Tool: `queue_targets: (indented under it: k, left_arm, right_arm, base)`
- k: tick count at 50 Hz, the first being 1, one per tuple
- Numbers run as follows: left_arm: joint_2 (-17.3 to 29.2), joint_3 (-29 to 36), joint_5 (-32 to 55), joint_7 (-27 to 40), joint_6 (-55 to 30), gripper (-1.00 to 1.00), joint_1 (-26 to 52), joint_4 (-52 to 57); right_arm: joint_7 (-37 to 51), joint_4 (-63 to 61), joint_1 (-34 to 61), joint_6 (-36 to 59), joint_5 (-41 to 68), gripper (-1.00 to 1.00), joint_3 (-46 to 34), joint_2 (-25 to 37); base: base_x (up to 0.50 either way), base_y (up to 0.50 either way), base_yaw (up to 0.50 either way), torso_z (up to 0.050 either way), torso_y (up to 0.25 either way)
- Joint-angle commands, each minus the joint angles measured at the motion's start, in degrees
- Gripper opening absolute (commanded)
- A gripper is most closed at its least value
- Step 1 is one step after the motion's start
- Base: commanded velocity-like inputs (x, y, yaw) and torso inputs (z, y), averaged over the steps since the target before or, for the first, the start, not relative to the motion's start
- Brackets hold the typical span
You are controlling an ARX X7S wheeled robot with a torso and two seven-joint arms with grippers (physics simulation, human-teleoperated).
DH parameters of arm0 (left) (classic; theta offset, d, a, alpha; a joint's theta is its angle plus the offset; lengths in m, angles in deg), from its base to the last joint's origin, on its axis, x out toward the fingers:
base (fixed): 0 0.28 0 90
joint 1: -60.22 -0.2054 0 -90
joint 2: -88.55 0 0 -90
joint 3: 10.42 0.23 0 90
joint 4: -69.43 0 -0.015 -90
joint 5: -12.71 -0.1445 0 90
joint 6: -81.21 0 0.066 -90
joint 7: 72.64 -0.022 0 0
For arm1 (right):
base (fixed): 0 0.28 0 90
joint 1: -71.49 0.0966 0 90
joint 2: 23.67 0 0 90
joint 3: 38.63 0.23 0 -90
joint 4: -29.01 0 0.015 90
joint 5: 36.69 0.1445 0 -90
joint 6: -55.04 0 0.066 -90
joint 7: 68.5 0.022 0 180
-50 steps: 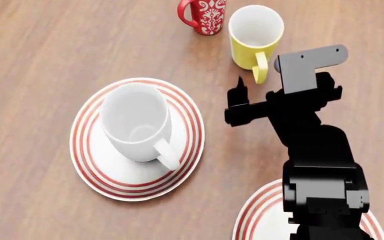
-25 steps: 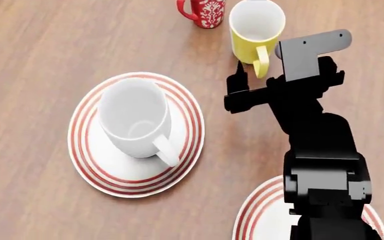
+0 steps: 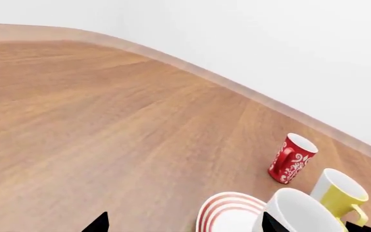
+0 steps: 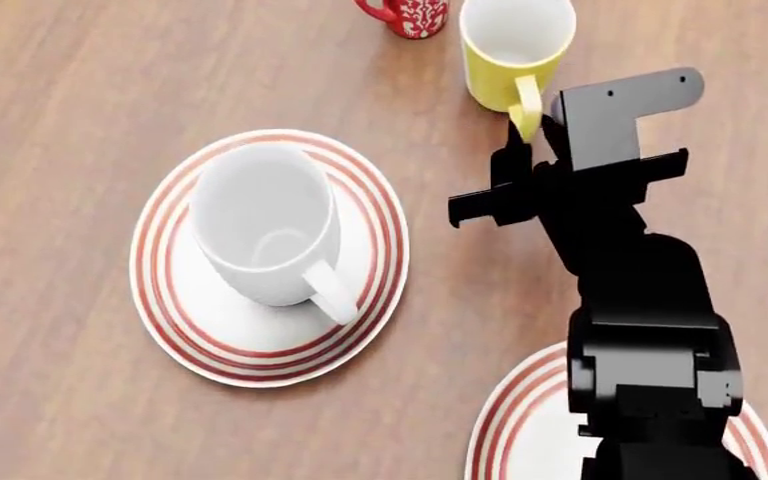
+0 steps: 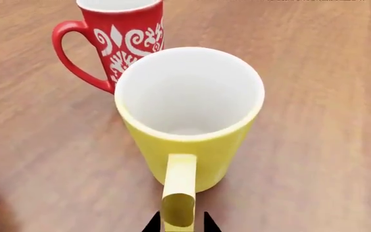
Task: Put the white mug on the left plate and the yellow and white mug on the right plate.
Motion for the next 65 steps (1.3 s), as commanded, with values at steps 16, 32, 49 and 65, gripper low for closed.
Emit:
queue_targets:
  k: [16,32,49,65]
  left_arm:
    - [0.36,0.49,0.26,-0.4,0.52,1.0,0.15,-0.17]
    - [0.24,0.9,-0.33,-0.42,0.95,1.0,0.14,-0.49]
    - [0.45,1.02,-0.12,-0.49,1.25,1.0,0.15,-0.75]
    - [0.59,1.27,-0.11,-0.38,1.35,1.0,0.36,-0.98]
  right_arm:
    - [2.35,-4.34,-2.22,-5.47,0.12,-1.0,0.58,0.75]
    - [8.86,-37.41,-15.84,4.66,-5.8,-1.0,-2.88,2.01]
    - [8.89,-52.77,-23.72,10.7,-5.67,-1.0,-3.17,2.73]
    - [9.59,-51.49,-22.48,13.39,-5.14,-1.0,-3.05,2.77]
  base:
    - [0.0,0.0,0.0,0.0,0.0]
    - [0.0,0.0,0.0,0.0,0.0]
    - [0.0,0.0,0.0,0.0,0.0]
    - [0.0,0.0,0.0,0.0,0.0]
